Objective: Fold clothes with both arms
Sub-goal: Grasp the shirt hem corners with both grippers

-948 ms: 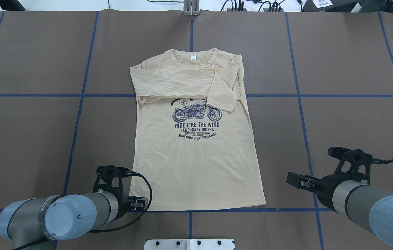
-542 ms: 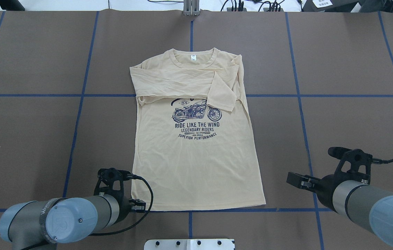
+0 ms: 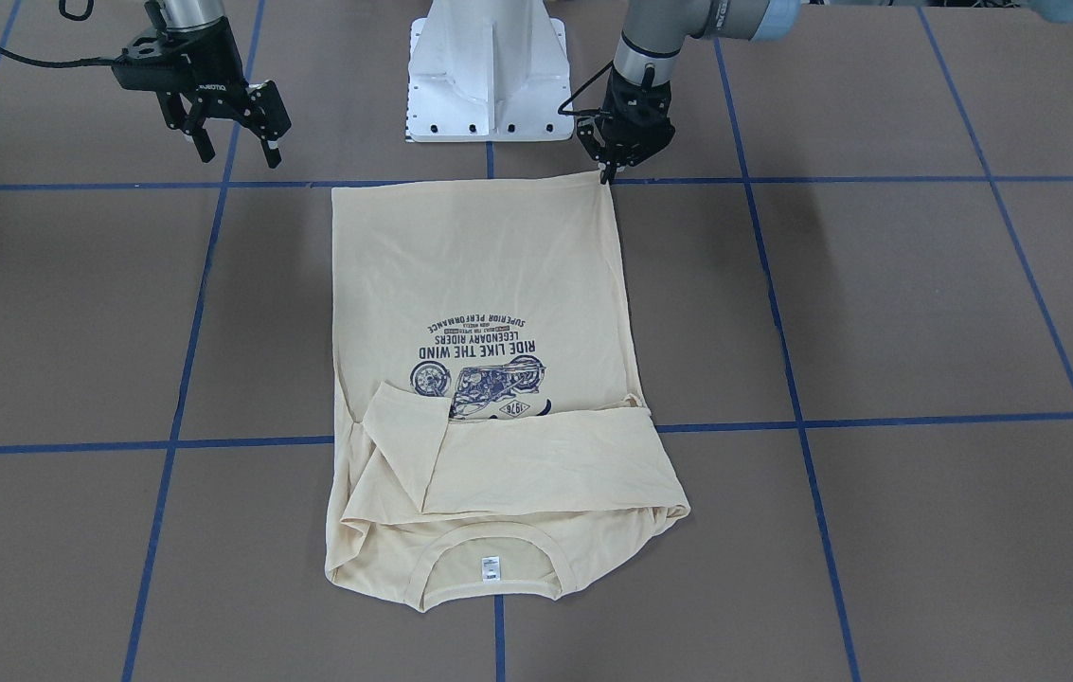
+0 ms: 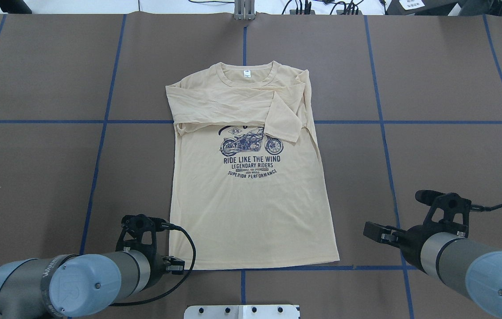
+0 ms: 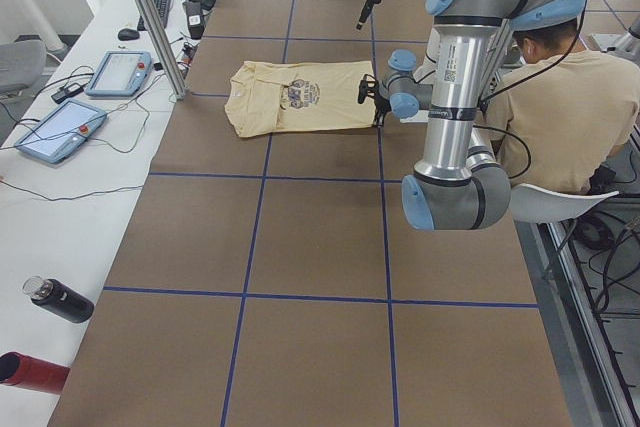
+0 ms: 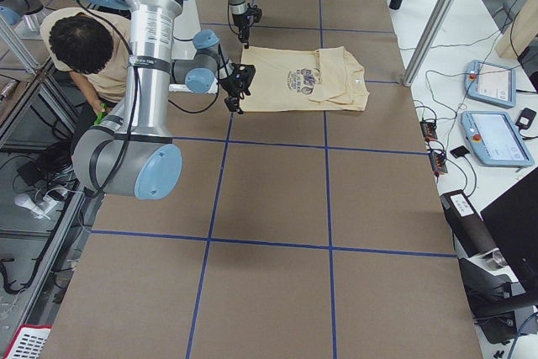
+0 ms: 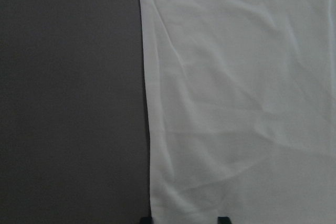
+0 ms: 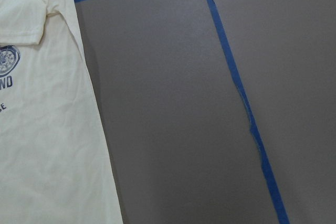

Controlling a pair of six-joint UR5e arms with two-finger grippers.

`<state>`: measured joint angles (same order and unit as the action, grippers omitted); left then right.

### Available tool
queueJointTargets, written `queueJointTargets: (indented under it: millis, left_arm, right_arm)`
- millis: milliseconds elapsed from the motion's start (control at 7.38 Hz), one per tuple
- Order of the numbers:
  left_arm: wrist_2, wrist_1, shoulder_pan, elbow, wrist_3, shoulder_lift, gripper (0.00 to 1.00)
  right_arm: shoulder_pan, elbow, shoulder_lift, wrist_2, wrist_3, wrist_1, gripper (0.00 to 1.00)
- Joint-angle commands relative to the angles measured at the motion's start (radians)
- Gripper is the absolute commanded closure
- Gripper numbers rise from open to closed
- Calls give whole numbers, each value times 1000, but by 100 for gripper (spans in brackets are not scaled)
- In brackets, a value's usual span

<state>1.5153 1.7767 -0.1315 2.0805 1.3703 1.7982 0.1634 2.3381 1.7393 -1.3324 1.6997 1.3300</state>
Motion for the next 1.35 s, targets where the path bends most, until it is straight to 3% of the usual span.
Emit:
queueJointTargets:
  millis: [0, 271, 813, 1219]
  left_arm:
    - [23, -95, 3, 95, 0, 6, 100]
    - [25, -97, 4, 84, -2, 6, 100]
    - [29, -96, 7, 44, -2, 30, 100]
    - [31, -92, 7, 47, -2, 30, 100]
  right_arm:
    - [-54, -104, -99, 86, 55, 3, 12]
    - [-93, -131, -126, 120, 89, 26, 29]
    - [-130, -146, -155, 142, 95, 32, 30]
    - [-157, -183, -219, 163, 109, 80, 45]
